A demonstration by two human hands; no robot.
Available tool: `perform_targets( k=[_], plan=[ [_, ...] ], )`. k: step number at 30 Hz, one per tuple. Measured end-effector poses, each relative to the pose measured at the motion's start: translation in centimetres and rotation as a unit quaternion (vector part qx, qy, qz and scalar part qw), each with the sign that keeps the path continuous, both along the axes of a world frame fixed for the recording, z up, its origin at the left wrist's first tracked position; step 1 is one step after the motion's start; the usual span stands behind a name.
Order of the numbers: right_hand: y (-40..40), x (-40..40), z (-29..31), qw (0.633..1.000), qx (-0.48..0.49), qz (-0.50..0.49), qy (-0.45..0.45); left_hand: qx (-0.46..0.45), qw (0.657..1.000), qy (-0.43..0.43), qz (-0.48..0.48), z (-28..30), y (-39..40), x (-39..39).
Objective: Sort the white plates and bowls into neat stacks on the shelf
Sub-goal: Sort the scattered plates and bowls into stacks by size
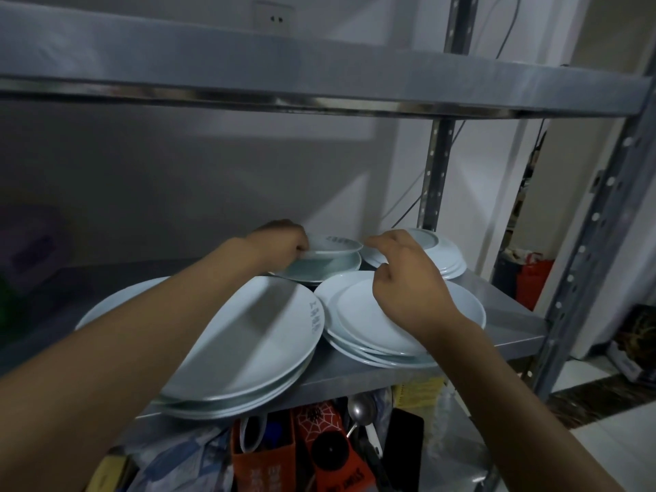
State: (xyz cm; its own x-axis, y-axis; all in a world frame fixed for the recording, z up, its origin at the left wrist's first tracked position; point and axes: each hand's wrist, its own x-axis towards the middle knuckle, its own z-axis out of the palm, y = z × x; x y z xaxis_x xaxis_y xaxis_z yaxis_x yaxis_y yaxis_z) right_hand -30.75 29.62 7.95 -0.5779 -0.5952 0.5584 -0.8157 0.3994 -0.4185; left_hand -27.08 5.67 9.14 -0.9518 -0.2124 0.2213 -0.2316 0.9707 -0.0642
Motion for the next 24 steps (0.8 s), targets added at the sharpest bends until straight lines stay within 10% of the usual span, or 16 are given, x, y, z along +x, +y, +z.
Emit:
perform_targets(
  k=[11,24],
  plan=[
    [-0.7,1.4,0.0,1.000,0.007,-0.009,0.020,-0.038,0.993,0.103,0.053,3.3,1.1,2.6],
    [-0.7,5.7,1.0,0.999,-0.038,0.014,0.021,-0.119,0.950,0.272,-0.097,3.4,2.5,16.1]
  ],
)
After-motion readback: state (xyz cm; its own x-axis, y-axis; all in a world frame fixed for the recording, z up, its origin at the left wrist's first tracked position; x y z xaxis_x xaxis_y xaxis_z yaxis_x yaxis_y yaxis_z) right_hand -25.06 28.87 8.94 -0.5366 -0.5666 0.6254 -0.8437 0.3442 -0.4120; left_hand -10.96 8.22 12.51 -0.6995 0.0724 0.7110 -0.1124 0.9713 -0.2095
